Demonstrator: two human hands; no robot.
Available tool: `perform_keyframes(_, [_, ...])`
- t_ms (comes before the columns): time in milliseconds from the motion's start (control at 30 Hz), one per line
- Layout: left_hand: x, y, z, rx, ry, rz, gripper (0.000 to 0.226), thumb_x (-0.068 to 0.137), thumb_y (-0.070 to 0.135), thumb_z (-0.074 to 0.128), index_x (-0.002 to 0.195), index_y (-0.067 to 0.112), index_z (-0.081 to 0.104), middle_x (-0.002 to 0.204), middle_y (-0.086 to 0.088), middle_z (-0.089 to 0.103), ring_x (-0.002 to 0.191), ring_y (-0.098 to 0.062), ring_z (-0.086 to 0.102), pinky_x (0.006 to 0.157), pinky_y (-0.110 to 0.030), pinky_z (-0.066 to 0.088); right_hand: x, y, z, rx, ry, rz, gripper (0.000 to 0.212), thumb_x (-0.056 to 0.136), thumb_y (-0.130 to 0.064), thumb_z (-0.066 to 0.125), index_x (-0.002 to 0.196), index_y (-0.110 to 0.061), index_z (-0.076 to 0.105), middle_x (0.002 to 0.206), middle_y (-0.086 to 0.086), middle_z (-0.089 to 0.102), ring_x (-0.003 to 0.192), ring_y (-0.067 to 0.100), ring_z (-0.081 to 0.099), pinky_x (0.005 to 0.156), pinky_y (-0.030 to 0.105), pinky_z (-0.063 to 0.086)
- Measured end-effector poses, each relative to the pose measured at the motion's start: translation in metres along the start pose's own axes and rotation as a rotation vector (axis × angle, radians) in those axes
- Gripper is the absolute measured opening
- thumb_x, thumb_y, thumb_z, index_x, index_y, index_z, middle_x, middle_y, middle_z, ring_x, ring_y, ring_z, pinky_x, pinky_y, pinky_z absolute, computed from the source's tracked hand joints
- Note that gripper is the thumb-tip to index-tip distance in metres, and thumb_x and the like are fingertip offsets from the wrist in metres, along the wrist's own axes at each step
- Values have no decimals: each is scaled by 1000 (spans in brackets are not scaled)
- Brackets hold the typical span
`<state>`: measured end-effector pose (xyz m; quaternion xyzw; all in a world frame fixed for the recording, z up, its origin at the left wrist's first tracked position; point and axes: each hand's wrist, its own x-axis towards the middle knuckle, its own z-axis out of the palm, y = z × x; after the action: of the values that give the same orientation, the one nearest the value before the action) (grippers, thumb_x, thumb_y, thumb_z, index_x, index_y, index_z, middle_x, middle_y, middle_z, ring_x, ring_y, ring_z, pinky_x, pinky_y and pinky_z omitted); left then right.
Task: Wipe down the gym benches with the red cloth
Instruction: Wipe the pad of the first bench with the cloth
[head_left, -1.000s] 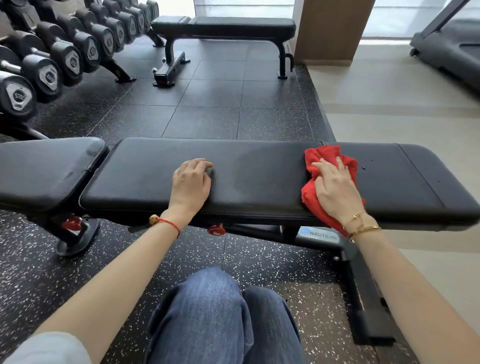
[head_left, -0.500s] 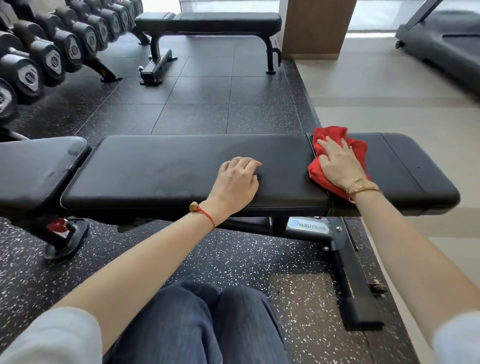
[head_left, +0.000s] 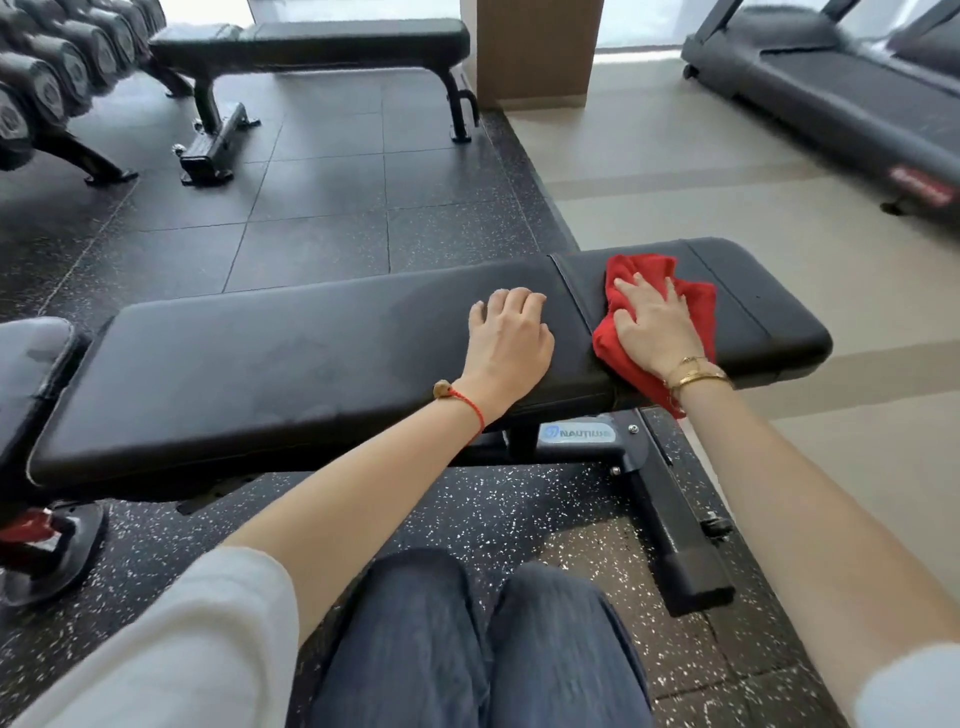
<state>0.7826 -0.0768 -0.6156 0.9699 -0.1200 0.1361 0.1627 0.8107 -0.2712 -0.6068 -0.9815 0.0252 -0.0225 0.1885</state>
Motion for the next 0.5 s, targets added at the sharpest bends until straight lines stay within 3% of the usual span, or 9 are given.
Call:
perform_keyframes(267, [8,4,13,-10,-47,-46,43,96,28,39,137,14,45,142,-3,44,134,-26,34,114,-53,23,-36,-18,14,24,17,-140,49,99,-23,37,148,-28,35,160,-4,21,150,27,6,121,40,0])
perform_keyframes(500, [-2,1,20,2,-38,-57,43,95,29,38,135,14,47,145,-5,43,138,-26,32,117,-52,17,-33,-6,10,40,20,-50,49,99,-25,34,148,-28,33,160,-3,21,150,27,5,121,41,-1])
